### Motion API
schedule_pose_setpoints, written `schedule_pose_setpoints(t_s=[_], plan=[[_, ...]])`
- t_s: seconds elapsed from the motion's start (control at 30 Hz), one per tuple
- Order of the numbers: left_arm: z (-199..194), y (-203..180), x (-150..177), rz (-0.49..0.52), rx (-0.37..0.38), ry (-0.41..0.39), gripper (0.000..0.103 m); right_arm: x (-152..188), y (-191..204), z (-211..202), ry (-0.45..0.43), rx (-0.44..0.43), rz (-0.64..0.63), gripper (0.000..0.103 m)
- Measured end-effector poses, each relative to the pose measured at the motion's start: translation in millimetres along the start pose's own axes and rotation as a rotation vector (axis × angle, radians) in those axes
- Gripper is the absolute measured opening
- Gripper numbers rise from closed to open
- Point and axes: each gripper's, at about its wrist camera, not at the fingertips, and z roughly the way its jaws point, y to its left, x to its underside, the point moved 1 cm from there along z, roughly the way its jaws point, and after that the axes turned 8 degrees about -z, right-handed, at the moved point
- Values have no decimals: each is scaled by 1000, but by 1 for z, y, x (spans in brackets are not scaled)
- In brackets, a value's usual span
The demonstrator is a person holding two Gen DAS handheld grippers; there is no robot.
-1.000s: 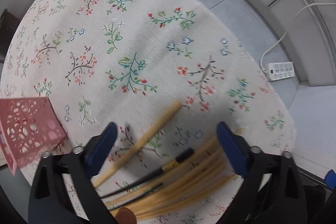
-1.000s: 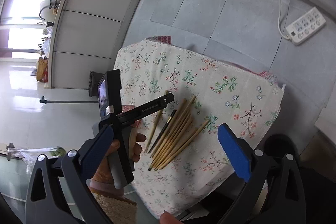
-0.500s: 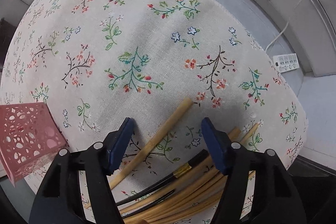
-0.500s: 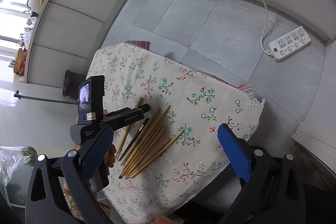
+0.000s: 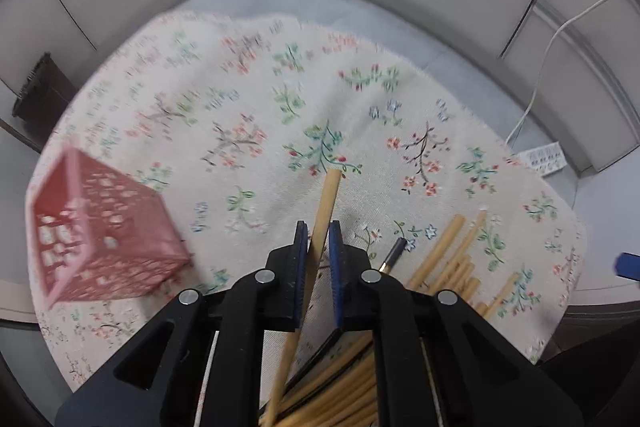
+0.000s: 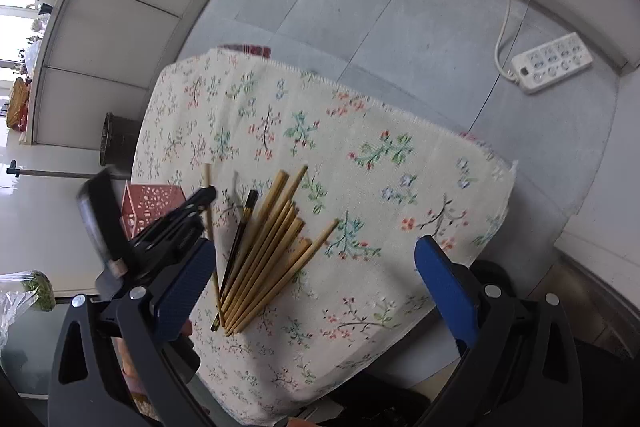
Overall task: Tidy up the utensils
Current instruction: 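Lift the chopstick upright with the left tool while the right tool approaches the pile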
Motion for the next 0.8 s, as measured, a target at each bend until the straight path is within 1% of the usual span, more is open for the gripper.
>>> schedule_pose_setpoints(t_s=[0.07,0.1,0.17,0.2,0.33,0.37,0.47,0.53,0.63,0.7,0.73,0.8], plan=[[-22,-1,8,3,9,-52,8,3,4,8,12,12,2,97],[-42,1,14,4,10,-92,8,4,6,11,17,13,4,97],[-64,4,24,-2,21,-133,8,7,8,17,26,10,26,97],[-80,3,34,-11,20,-166,8,8,8,20,34,9,36,97],[-125,17,58,-43,13,-251,8,14,5,34,70,-21,92,97],[-139,19,68,-50,2,-285,8,15,3,38,80,-36,113,97],[-162,19,85,-71,-2,-342,8,15,-1,44,86,-61,184,95],[-187,21,100,-100,7,-405,8,16,-1,46,88,-55,184,93],[-215,23,114,-132,34,-495,8,16,2,49,74,-4,156,86],[-236,23,124,-146,48,-563,8,15,3,55,86,37,142,75],[-243,23,126,-150,52,-590,8,15,4,60,94,53,138,72],[-260,24,130,-157,65,-647,8,13,6,65,102,74,124,58]])
